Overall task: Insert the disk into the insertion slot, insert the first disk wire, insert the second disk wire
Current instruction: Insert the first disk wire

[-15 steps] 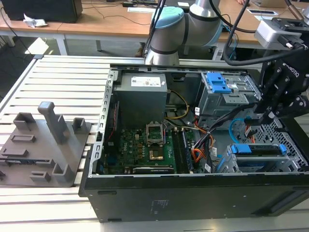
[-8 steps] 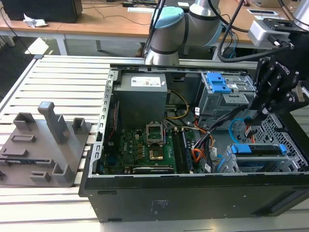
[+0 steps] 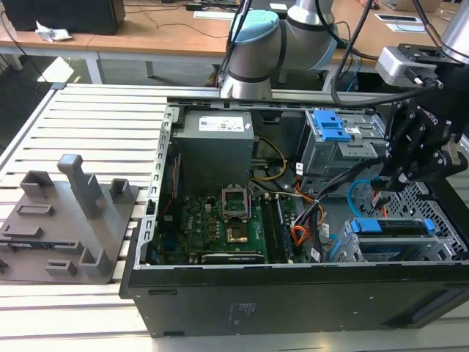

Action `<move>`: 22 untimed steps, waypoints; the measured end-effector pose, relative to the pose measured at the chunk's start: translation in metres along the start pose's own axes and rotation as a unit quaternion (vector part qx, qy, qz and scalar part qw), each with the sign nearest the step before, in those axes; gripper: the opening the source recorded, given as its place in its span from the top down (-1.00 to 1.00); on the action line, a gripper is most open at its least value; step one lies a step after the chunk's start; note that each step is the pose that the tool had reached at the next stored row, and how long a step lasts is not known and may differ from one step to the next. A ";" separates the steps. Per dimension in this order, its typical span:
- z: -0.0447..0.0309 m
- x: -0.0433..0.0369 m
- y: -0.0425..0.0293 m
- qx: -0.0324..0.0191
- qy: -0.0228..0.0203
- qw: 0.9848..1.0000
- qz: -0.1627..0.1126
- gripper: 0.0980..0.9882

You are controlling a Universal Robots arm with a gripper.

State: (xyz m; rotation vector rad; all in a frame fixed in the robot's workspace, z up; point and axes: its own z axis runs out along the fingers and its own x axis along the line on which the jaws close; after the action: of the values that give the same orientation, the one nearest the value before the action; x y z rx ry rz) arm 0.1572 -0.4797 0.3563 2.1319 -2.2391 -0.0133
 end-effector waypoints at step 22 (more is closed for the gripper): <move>0.0047 -0.0001 0.0024 0.000 0.002 1.000 0.000 0.54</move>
State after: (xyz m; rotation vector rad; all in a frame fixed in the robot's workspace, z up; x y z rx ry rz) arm 0.1547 -0.4796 0.3517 2.1297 -2.2366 -0.0077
